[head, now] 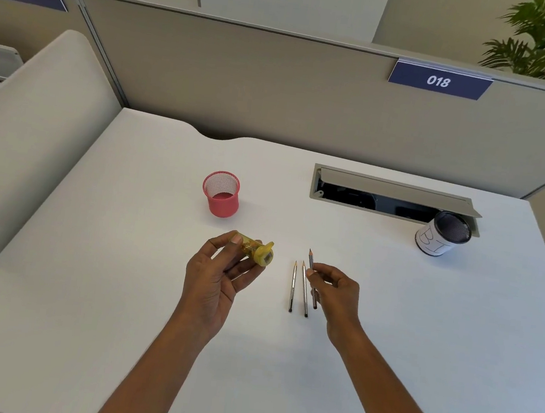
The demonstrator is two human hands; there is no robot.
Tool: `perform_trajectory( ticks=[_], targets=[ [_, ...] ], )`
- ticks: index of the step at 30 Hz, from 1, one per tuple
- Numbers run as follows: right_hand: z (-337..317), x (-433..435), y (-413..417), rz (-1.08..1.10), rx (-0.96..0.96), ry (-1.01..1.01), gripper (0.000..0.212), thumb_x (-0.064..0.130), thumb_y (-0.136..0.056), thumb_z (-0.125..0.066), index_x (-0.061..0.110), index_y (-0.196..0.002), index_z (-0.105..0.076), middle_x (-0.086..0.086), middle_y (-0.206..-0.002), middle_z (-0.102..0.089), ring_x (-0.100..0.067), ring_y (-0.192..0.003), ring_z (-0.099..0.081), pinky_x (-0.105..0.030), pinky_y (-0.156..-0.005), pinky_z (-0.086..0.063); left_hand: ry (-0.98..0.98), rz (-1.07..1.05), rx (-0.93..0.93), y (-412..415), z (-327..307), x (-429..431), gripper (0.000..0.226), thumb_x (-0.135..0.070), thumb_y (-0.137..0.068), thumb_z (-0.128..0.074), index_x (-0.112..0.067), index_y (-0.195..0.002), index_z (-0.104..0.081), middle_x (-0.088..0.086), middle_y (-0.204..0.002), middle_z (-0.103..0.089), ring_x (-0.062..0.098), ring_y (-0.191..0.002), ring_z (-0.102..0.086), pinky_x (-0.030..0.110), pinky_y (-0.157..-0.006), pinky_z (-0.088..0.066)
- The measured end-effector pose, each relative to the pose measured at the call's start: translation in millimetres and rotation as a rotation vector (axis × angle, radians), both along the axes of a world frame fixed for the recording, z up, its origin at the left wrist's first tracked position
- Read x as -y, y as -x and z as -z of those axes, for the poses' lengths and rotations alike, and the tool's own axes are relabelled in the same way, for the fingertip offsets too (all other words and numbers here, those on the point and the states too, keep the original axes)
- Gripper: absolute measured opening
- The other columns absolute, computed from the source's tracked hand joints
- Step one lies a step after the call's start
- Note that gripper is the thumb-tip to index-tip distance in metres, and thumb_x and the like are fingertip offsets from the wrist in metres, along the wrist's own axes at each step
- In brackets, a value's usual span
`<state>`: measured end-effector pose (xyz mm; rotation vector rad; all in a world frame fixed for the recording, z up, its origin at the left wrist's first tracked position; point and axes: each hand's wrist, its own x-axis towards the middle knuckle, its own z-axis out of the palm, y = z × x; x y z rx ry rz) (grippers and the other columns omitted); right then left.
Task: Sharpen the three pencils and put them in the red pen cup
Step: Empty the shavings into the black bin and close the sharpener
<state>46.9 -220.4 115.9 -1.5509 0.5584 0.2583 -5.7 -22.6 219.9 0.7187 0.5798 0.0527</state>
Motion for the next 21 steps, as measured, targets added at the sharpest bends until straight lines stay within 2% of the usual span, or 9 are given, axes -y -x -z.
perform_trajectory(
  ticks=[2, 4, 8, 12, 14, 18, 21],
  targets=[
    [13, -3, -2, 0.0, -0.022, 0.031, 0.012, 0.019, -0.078, -0.085, 0.024, -0.089, -0.08, 0.003, -0.086, -0.077, -0.016, -0.085, -0.07, -0.04, -0.086, -0.057, 0.0, 0.001, -0.005, 1, 1, -1, 0.012, -0.007, -0.1, -0.058, -0.004, -0.11, -0.064, 0.023, -0.103, -0.078, 0.034, -0.089, -0.079, 0.037, -0.07, -0.065],
    [24, -8, -4, 0.001, -0.043, 0.068, 0.012, 0.021, -0.076, -0.086, 0.026, -0.086, -0.08, 0.005, -0.084, -0.078, -0.015, -0.088, -0.073, -0.038, -0.086, -0.057, 0.0, 0.001, -0.008, 2, 1, -3, 0.012, -0.007, -0.1, -0.058, -0.004, -0.11, -0.064, 0.023, -0.102, -0.078, 0.034, -0.09, -0.079, 0.037, -0.07, -0.065],
    [41, -21, -7, 0.007, -0.075, 0.184, 0.009, 0.019, -0.078, -0.085, 0.023, -0.083, -0.079, 0.006, -0.075, -0.077, -0.015, -0.077, -0.068, -0.028, -0.072, -0.054, 0.0, -0.005, -0.019, 3, 2, -5, 0.011, -0.008, -0.099, -0.059, -0.005, -0.109, -0.064, 0.022, -0.101, -0.079, 0.033, -0.089, -0.08, 0.037, -0.069, -0.065],
    [53, -32, -9, -0.039, -0.072, 0.319, 0.006, 0.014, -0.082, -0.079, 0.017, -0.088, -0.079, 0.006, -0.07, -0.072, -0.015, -0.076, -0.066, -0.009, -0.055, -0.044, 0.001, -0.013, -0.023, 3, 3, -7, 0.013, -0.008, -0.098, -0.06, -0.005, -0.11, -0.063, 0.022, -0.1, -0.079, 0.033, -0.088, -0.08, 0.037, -0.069, -0.064],
    [57, -38, -10, -0.069, -0.07, 0.394, 0.005, 0.014, -0.084, -0.077, 0.016, -0.088, -0.08, 0.002, -0.071, -0.073, -0.018, -0.078, -0.067, -0.013, -0.056, -0.045, 0.003, -0.017, -0.027, 4, 4, -8, 0.015, -0.009, -0.096, -0.062, -0.005, -0.11, -0.063, 0.022, -0.1, -0.079, 0.033, -0.088, -0.08, 0.037, -0.069, -0.065],
    [68, -48, -11, -0.14, -0.066, 0.523, 0.008, 0.015, -0.085, -0.073, 0.013, -0.089, -0.08, -0.009, -0.087, -0.077, -0.029, -0.092, -0.068, -0.034, -0.079, -0.056, 0.001, -0.024, -0.041, 4, 6, -10, 0.016, -0.009, -0.096, -0.062, -0.005, -0.111, -0.064, 0.023, -0.102, -0.078, 0.033, -0.088, -0.08, 0.037, -0.068, -0.065],
    [72, -55, -11, -0.16, -0.04, 0.589, 0.012, 0.013, -0.086, -0.069, 0.009, -0.088, -0.08, -0.013, -0.086, -0.076, -0.034, -0.088, -0.069, -0.032, -0.076, -0.055, -0.004, -0.022, -0.05, 4, 9, -11, 0.016, -0.009, -0.097, -0.061, -0.005, -0.113, -0.064, 0.024, -0.105, -0.078, 0.033, -0.09, -0.079, 0.037, -0.068, -0.065]
  ],
)
